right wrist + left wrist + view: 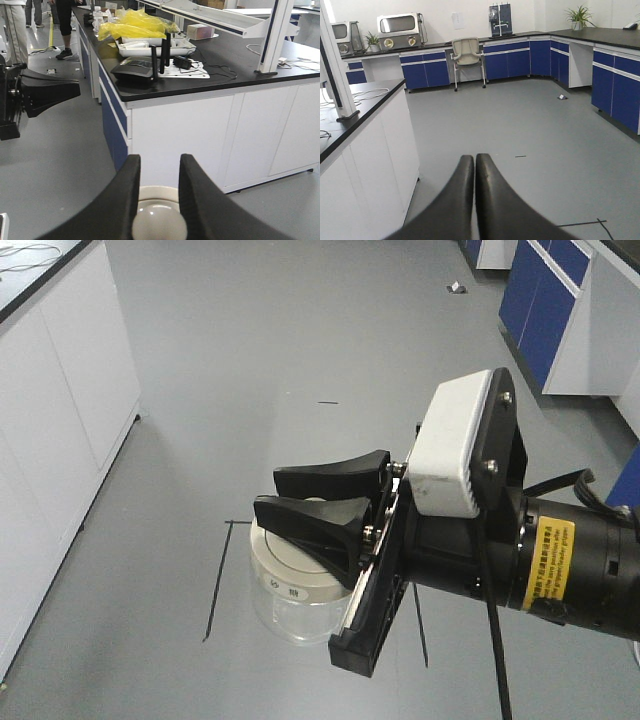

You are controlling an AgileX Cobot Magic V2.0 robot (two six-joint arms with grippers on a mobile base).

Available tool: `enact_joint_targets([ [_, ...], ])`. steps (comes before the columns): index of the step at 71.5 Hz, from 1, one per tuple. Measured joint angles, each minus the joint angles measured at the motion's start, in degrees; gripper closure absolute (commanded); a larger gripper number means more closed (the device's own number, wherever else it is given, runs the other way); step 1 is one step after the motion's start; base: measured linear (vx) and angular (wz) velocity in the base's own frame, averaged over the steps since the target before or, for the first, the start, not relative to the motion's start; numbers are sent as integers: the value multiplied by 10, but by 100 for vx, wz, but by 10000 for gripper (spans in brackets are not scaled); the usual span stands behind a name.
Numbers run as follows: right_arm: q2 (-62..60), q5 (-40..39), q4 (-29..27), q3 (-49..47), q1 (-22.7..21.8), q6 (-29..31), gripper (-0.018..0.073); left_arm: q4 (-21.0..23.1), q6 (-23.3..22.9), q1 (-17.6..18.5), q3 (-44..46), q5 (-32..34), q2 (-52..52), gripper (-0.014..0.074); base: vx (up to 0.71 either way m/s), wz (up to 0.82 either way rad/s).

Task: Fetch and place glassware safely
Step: 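Drive the base away from the hood holding the jar in the right gripper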

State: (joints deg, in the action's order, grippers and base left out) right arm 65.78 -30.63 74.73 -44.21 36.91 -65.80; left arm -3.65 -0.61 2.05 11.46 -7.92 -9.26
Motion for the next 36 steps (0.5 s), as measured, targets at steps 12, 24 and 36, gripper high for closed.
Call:
enact_joint_targets([
  [12,0,0,0,0,0,0,560,0,0,0,0,0,0,603,40,0],
  [24,0,0,0,0,0,0,560,0,0,0,0,0,0,603,43,-4],
  [36,0,0,0,0,0,0,560,0,0,0,0,0,0,603,42,-9],
])
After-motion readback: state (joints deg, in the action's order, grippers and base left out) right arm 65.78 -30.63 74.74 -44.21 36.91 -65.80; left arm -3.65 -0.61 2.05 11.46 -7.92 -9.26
